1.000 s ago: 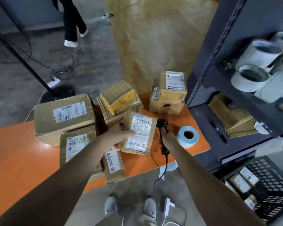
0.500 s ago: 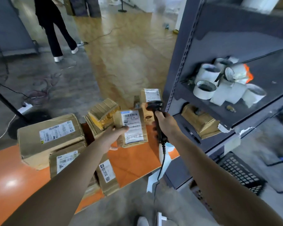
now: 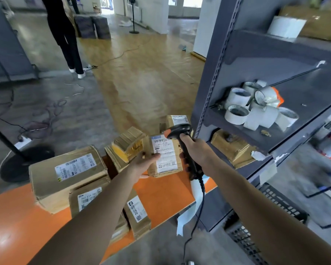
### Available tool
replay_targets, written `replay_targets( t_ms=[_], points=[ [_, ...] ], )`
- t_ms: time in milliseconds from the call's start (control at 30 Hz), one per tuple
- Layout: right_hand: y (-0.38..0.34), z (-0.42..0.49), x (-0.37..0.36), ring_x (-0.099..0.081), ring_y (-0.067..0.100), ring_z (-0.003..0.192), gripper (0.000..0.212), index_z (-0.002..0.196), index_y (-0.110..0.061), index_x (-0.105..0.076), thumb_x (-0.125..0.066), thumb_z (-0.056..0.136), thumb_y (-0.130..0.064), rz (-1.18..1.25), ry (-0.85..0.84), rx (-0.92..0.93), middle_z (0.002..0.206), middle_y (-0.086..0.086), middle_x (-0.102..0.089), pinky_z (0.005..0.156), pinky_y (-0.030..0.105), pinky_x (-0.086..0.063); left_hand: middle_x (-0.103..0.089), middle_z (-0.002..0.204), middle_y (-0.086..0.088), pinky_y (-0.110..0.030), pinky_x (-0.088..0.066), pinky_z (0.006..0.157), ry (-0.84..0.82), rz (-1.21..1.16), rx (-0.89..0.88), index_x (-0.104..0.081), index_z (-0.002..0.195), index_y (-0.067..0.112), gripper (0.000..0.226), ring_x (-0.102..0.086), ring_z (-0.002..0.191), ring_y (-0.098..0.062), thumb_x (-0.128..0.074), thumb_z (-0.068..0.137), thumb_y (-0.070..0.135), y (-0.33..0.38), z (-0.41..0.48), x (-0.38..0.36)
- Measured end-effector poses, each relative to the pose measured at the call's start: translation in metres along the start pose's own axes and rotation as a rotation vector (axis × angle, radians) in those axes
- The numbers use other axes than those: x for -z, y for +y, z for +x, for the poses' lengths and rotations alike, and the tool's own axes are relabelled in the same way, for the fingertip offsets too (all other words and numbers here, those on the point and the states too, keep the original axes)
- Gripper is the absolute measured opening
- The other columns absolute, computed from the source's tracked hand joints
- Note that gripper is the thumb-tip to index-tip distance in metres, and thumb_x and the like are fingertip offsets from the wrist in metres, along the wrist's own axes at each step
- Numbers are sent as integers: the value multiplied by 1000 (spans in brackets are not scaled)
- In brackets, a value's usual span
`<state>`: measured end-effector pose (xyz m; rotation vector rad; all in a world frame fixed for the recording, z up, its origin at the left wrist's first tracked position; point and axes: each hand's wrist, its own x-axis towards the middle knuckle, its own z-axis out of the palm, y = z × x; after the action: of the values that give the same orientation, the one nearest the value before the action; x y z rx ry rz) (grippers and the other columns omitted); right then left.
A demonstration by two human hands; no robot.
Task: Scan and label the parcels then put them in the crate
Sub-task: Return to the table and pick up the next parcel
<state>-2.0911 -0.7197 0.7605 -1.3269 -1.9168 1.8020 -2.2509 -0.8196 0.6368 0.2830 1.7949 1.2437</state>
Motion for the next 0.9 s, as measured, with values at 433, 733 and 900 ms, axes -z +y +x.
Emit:
replay_targets(
  t_ms=[433,733,900],
  points=[
    [6,-6,0,-52,23,44,47,91,1,-59,-50,94,-46,4,-5,-24,64,11,-58,44,29,-46,-48,144,-3,-52,-47,99,-74,6,6,-36,144,29,75,-47,128,-28,-73,81,48,-10,5,0],
    [14,0,3,-51,24,47,44,90,-1,-58,-50,95,-43,5,-28,-53,65,11,-57,46,31,-46,-56,137,-5,-51,-49,96,-61,-1,35,-44,139,26,74,-54,121,-28,-75,77,53,-15,4,-4],
    [34,19,5,-54,27,55,48,82,-7,-57,-49,89,-53,-126,61,11,69,12,-57,55,46,-52,-60,129,-12,-47,-54,92,5,37,85,-49,135,12,76,-63,106,-29,-71,78,57,-27,10,-11]
  ],
)
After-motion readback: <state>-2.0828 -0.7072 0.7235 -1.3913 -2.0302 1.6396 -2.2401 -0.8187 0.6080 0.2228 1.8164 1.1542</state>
